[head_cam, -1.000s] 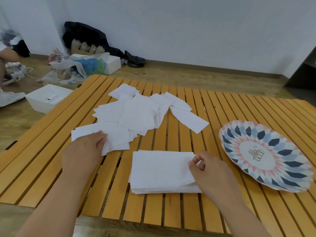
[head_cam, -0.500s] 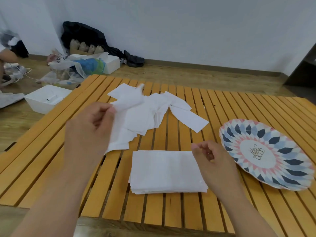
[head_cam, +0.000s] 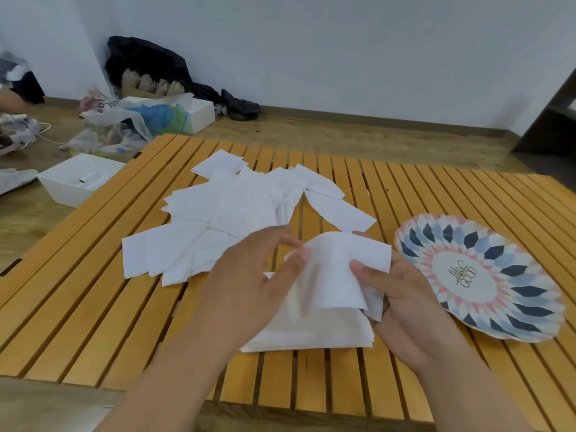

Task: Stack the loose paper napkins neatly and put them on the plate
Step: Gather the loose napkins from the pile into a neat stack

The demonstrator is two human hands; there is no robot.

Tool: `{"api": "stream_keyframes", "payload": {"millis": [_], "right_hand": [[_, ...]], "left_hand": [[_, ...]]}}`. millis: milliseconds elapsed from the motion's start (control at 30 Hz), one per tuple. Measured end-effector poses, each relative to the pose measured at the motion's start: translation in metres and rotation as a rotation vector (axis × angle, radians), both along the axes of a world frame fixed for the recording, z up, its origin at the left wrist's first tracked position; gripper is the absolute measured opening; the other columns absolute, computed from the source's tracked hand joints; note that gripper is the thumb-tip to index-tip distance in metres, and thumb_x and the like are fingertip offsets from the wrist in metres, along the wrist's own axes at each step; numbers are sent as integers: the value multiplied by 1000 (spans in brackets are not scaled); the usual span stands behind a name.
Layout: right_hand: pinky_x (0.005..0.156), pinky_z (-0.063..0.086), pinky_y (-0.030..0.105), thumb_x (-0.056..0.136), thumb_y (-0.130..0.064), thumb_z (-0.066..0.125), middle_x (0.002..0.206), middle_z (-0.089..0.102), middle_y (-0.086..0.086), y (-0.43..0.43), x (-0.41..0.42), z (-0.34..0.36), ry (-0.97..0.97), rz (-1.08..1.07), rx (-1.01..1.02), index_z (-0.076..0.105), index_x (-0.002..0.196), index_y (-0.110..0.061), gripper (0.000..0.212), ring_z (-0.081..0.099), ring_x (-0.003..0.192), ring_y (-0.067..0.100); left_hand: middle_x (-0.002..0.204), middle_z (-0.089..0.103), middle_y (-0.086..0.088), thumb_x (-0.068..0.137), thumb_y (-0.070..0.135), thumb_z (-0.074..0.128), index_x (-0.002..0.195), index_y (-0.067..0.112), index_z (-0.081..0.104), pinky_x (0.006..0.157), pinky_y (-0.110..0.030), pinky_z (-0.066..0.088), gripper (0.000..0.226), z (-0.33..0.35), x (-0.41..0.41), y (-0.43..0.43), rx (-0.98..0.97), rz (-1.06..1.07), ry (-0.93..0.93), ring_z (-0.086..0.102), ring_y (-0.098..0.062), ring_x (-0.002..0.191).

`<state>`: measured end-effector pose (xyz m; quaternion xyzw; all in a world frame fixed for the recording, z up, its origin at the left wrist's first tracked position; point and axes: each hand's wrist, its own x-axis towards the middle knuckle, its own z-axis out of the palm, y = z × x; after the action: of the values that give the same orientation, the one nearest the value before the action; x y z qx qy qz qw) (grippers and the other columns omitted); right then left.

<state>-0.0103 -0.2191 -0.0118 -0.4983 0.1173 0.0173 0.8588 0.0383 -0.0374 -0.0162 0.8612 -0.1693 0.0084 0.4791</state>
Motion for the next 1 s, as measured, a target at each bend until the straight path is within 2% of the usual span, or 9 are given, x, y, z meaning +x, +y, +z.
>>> {"api": "stream_keyframes", "payload": {"millis": [133,233,300,467,533,700,833,900,1000], "right_hand": [[60,58,29,73,-8,62,115,70,8,0,-2,4,-10,71,64,59,122,-20,51,69,100,23],[61,58,29,72,-10,64,115,70,7,-2,-2,2,12,102,19,59,122,-22,52,69,101,23],[66,58,31,76,-9,67,110,72,4,-2,-1,-1,53,79,-126,60,120,-23,47,69,99,21],[55,53,22,87,-24,67,96,67,-12,0,5,-24,186,-16,-1056,50,113,-30,32,63,82,6],[53,45,16,89,-31,63,96,59,-16,2,7,-33,181,20,-1295,44,121,-33,37,56,79,0],[54,48,16,89,-39,59,92,52,-16,4,6,-41,170,25,-1461,34,130,-36,48,54,74,1],[66,54,24,88,-44,58,100,55,-10,3,4,-41,148,-42,-1553,25,134,-36,58,58,85,7],[69,50,22,88,-44,58,112,54,-8,2,4,-40,130,-79,-1558,24,138,-34,61,58,96,7],[73,47,21,88,-42,59,121,50,-9,1,4,-39,113,-87,-1547,27,139,-33,60,54,104,7]], "left_hand": [[114,66,9,83,46,63,124,39,51,84,-36,55,43,9,8,10,-350,23,562,64,-11,105],[107,72,-4,81,19,71,124,31,54,75,-36,57,47,10,11,21,-404,-21,723,70,-22,93],[106,72,-8,79,9,73,120,29,56,71,-34,57,48,8,16,28,-394,13,700,71,-23,89],[97,71,-6,79,8,74,120,27,53,67,-29,56,50,-6,24,32,-185,112,575,69,-19,87],[97,68,-5,79,12,75,123,28,50,68,-27,55,53,-15,25,29,-38,114,522,66,-17,86],[86,63,5,80,25,73,124,30,48,64,-25,48,51,-28,36,37,269,217,322,59,-8,80],[111,58,2,84,29,64,124,26,49,73,-36,49,43,-33,50,69,526,458,70,57,-21,99],[126,53,-5,86,29,63,126,21,51,77,-41,49,43,-40,55,85,598,544,27,52,-28,112],[127,53,-10,88,32,60,127,15,57,75,-42,46,42,-51,58,96,651,603,28,51,-32,111]]}}
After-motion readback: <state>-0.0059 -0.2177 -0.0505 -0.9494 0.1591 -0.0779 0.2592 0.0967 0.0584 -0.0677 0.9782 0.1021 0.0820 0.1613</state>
